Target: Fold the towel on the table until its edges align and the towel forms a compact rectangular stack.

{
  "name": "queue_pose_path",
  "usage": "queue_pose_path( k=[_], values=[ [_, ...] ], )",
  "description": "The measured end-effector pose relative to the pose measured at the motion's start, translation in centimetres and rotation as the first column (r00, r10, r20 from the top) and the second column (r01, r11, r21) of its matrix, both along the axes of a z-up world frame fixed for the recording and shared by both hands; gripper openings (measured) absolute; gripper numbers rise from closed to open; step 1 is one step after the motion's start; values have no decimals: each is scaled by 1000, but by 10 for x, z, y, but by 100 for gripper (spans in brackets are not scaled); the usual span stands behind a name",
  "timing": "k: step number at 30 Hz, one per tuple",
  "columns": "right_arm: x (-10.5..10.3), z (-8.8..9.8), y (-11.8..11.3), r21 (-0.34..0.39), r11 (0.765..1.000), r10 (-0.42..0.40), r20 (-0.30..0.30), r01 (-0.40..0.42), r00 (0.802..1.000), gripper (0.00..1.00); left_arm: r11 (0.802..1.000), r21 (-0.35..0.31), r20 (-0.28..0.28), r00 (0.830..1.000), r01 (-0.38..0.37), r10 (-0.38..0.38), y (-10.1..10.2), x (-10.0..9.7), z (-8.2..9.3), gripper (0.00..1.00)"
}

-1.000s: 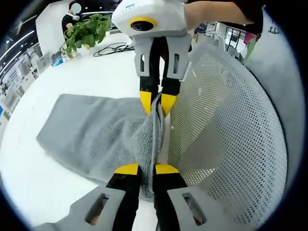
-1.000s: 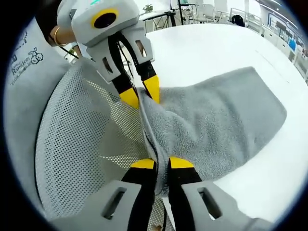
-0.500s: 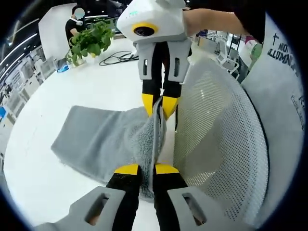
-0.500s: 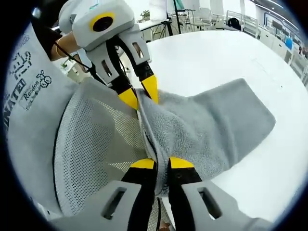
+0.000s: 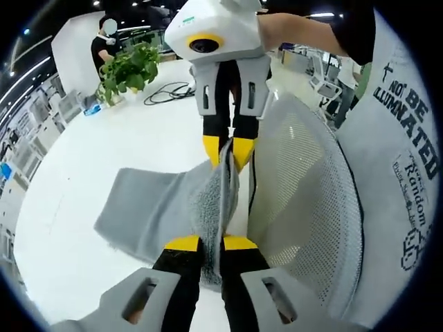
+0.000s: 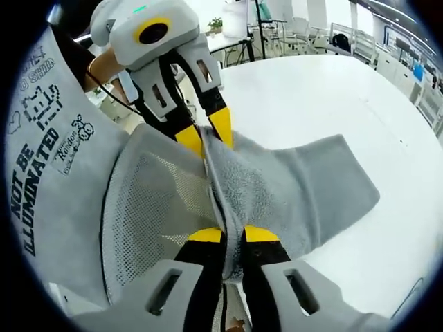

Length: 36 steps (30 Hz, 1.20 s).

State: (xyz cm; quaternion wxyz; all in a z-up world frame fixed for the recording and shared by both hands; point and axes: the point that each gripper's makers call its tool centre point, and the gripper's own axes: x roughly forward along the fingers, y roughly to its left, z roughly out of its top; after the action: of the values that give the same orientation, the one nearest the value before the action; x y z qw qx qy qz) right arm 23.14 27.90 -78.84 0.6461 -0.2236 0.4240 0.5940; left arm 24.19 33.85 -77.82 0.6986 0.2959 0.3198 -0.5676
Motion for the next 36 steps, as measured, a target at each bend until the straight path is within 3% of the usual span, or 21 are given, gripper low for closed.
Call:
queue_pose_path(
  k=[5, 19, 29, 36],
  values=[
    [-4, 8, 2, 11, 1000, -2, 12, 1, 1000, 6, 1000, -15, -29, 999, -22, 22, 3, -5, 7, 9],
    [-27, 36, 7, 29, 999, 40, -56, -38, 998, 6, 1000, -25, -74, 997, 10, -11, 7, -26, 36, 9],
    [-13, 41, 8, 51, 999, 6, -102, 0, 995, 6, 997, -70, -123, 992, -17, 9, 8, -11, 38, 10],
    [0, 38, 8, 45, 999, -13, -130, 19, 991, 6, 998, -66, -154, 988, 4, -14, 6, 4, 34, 10]
  ],
)
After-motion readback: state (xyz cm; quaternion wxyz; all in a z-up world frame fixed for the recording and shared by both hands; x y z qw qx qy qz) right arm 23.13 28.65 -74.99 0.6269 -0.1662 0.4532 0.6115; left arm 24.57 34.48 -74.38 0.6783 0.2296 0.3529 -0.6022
